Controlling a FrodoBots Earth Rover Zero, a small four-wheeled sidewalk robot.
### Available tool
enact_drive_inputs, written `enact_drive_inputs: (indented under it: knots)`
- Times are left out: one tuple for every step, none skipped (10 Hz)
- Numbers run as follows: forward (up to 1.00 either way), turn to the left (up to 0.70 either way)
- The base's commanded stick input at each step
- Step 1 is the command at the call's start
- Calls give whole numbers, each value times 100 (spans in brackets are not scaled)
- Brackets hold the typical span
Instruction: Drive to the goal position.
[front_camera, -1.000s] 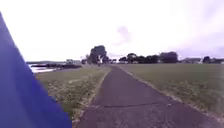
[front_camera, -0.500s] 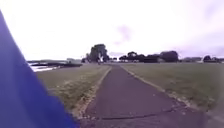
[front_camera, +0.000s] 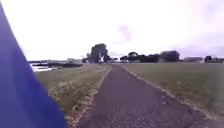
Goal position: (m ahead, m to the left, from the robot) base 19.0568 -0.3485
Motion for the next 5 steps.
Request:
enact_drive_inputs:
  knots:
    - [70,-14]
    - [70,-14]
    - [70,-14]
    - [70,-14]
    - [70,-14]
